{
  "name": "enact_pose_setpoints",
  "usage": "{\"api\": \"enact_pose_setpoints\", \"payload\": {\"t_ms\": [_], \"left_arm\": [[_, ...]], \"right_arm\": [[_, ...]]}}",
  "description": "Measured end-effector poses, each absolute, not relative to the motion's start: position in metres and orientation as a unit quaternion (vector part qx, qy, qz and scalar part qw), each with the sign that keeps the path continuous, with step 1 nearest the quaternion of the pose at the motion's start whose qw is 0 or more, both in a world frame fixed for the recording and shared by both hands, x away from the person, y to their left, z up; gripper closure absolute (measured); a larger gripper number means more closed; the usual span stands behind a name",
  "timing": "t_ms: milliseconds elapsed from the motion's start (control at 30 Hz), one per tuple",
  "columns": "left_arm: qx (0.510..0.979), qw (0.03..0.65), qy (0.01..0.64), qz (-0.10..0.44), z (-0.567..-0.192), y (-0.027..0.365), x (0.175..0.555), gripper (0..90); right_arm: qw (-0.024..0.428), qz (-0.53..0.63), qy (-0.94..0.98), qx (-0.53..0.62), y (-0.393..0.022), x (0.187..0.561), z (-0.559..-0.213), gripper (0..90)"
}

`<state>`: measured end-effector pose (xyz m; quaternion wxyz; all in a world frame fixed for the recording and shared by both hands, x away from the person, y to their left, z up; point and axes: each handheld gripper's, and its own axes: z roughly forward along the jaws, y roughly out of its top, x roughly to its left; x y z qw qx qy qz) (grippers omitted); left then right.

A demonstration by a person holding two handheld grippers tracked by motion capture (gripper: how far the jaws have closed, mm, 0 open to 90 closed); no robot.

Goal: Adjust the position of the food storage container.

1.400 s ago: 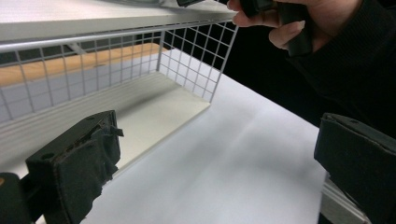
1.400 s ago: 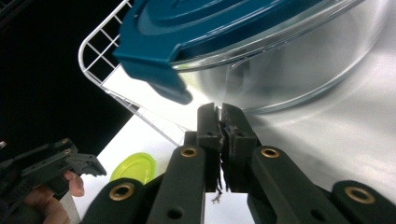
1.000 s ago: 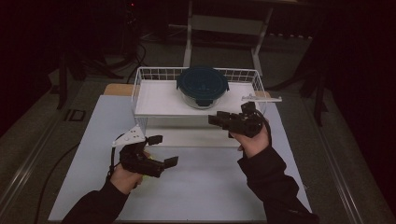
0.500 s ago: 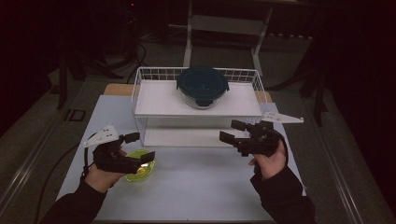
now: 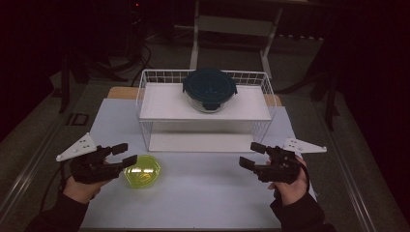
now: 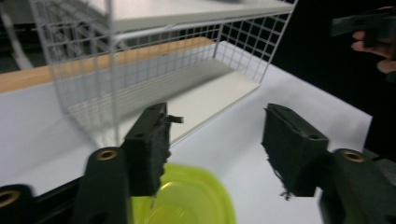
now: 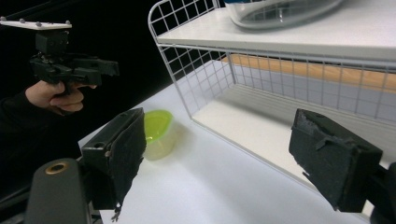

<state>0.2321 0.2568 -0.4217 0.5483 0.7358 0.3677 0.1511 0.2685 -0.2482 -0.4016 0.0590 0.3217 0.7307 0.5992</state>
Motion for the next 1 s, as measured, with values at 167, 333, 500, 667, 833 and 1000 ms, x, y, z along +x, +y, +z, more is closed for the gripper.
{"api": "enact_pose_setpoints", "payload": {"t_ms": [167, 333, 500, 667, 833, 1000], "left_arm": [[0.727, 0.548, 0.386, 0.147, -0.432, 0.278, 0.231, 56.1], [0.726, 0.528, 0.416, 0.147, -0.449, 0.297, 0.232, 65.6], [0.744, 0.490, 0.429, 0.150, -0.469, 0.309, 0.236, 76.8], [0.766, 0.448, 0.441, 0.131, -0.489, 0.311, 0.239, 87.4], [0.789, 0.417, 0.439, 0.101, -0.509, 0.300, 0.241, 88.3], [0.806, 0.401, 0.429, 0.076, -0.525, 0.288, 0.244, 88.4]], "right_arm": [[0.081, 0.596, 0.735, 0.314, -0.255, 0.258, -0.414, 19.3], [0.080, 0.596, 0.730, 0.323, -0.262, 0.254, -0.425, 19.2], [0.079, 0.588, 0.731, 0.337, -0.268, 0.249, -0.433, 19.2], [0.081, 0.588, 0.729, 0.342, -0.272, 0.244, -0.438, 19.2], [0.081, 0.589, 0.725, 0.348, -0.275, 0.243, -0.441, 19.2], [0.083, 0.588, 0.726, 0.347, -0.274, 0.242, -0.444, 19.2]]}}
